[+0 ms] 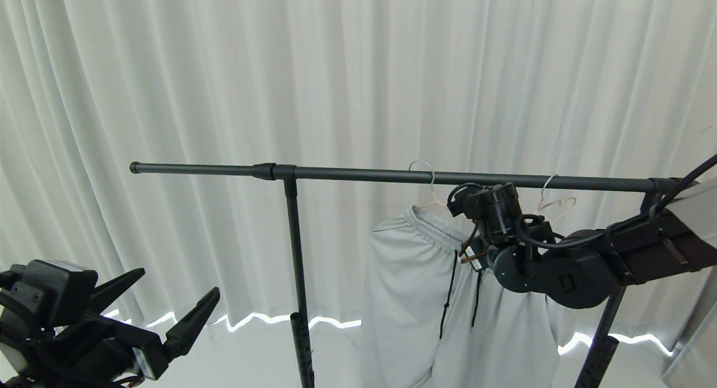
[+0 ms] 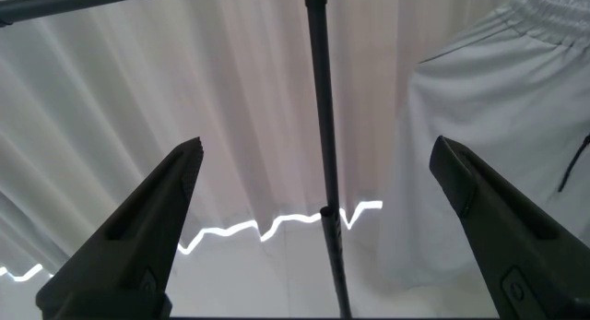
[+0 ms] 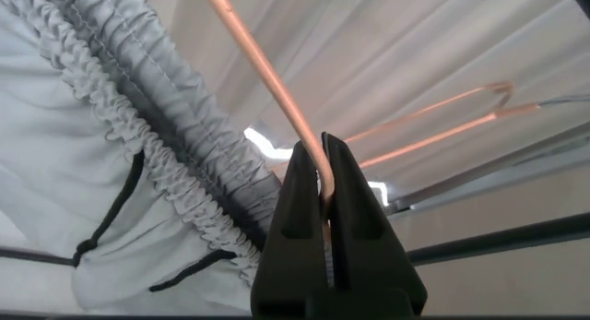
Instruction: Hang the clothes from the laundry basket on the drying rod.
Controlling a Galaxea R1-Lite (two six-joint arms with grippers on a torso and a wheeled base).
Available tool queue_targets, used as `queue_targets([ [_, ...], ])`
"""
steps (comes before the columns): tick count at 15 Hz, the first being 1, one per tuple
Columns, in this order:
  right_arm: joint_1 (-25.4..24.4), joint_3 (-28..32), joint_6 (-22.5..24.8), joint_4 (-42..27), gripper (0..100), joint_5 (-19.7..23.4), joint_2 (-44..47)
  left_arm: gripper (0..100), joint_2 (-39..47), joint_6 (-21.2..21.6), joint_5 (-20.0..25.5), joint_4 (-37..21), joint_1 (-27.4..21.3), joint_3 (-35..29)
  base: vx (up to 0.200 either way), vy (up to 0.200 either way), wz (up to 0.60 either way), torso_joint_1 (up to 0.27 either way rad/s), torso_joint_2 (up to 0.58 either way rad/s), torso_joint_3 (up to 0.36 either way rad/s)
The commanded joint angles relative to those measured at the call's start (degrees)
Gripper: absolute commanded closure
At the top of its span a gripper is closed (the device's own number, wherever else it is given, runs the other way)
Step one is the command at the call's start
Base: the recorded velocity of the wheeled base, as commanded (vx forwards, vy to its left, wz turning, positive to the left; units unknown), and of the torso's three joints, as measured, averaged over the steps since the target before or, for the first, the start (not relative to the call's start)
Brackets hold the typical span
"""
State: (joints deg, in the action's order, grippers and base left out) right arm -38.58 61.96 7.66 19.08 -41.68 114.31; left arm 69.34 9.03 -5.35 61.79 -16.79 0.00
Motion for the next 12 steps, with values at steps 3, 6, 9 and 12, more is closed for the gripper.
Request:
queue_targets([
  [3, -0.8, 2.1, -4.1, 0.2, 100, 0.0, 0.5, 0, 0.0, 0.0, 0.0, 0.1, 0.0, 0.0, 0.000, 0.000, 0.00, 0.000, 0.00, 0.000],
  [6, -2.3, 3.3, -12.7, 0.0, 100, 0.2, 1.5, 0, -0.1, 0.1, 0.0, 0.1, 0.0, 0.0, 0.000, 0.000, 0.00, 0.000, 0.00, 0.000],
  [9, -4.0, 3.3, -17.2, 0.2, 100, 0.4, 1.9, 0, 0.0, 0.1, 0.0, 0.1, 0.0, 0.0, 0.000, 0.000, 0.00, 0.000, 0.00, 0.000],
  [12, -3.7, 3.8, -17.9, 0.3, 100, 0.2, 1.7, 0, 0.0, 0.1, 0.0, 0.1, 0.0, 0.0, 0.000, 0.000, 0.00, 0.000, 0.00, 0.000],
])
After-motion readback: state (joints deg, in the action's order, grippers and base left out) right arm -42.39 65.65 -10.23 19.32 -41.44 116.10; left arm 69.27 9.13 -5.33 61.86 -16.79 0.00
